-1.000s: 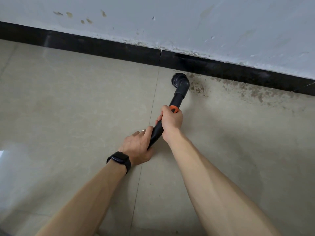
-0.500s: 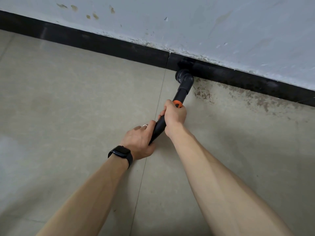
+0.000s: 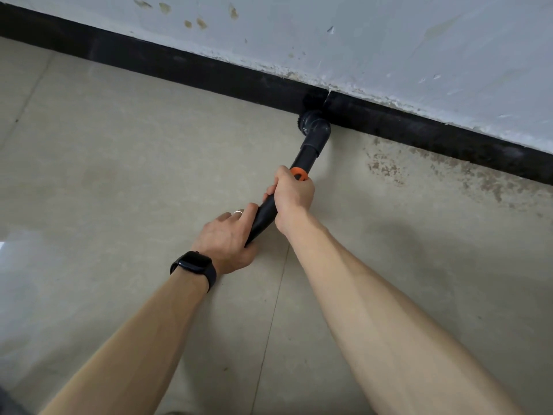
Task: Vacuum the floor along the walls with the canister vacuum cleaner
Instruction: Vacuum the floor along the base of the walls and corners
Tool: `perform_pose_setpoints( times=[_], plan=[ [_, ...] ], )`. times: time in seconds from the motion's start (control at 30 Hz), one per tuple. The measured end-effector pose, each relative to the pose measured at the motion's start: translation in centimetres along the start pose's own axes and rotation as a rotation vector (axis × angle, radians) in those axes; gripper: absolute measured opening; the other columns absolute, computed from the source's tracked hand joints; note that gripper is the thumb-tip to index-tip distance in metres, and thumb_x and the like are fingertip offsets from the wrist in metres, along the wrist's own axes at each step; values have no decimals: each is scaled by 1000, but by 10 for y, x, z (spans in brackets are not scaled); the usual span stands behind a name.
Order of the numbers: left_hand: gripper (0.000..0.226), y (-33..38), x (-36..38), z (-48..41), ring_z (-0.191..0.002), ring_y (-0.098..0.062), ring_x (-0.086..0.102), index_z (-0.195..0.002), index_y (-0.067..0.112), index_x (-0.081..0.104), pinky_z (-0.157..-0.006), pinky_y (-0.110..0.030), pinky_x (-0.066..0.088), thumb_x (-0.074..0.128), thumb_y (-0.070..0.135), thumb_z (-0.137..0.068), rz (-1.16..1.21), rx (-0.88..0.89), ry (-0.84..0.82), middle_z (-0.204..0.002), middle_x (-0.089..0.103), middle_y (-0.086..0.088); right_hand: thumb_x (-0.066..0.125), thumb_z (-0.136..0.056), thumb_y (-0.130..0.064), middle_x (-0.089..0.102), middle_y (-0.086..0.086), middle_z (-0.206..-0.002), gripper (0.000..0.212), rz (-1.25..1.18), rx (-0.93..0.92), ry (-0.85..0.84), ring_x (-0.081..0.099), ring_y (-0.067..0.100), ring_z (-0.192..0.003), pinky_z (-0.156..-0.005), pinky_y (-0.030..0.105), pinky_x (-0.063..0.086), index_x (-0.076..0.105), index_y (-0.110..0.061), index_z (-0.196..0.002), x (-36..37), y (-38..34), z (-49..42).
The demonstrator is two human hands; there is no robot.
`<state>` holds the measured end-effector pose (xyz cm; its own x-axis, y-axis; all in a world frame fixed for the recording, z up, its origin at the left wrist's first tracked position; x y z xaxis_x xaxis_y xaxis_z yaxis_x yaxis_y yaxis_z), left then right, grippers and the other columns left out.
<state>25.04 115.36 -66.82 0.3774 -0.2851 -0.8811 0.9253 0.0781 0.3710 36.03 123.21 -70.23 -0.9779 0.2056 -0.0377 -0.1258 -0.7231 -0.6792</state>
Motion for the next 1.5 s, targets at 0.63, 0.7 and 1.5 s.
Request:
perform_pose_setpoints(
  times=[0.63,0.7,1.5],
  plan=[
    [39,32,-4,57,-59,-29,59,-104,23,38,-45,-29,38,43,42,-69,-182,271,32,-75,58,3,69,-93,-16,62,4,-78,12,-418,267,-224,70,26,-68,-69,35,50,58,-15,-97,-45,41,69],
    [41,50,2,59,-58,-27,58,-103,23,41,-42,-29,38,53,38,-67,-225,339,4,-75,57,4,69,-92,-16,61,4,-76,13,-481,264,-136,69,25,-65,-68,35,51,57,-14,-98,-73,48,74],
    [41,135,43,55,-77,-29,62,-110,18,39,-58,-33,40,54,36,-76,-390,334,-237,-93,59,2,62,-89,-10,53,-1,-56,8,-492,180,84,53,20,-46,-57,32,51,54,-9,-89,-174,57,57]
  ],
)
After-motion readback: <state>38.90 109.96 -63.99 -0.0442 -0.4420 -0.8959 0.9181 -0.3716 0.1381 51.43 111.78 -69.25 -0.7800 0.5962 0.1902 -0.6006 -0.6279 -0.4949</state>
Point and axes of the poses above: each hand's wrist, its own z-axis away from the middle knuckle, its own x-axis out of the palm, y = z × x, the point moved 10 cm from there along -z, towards the middle knuckle
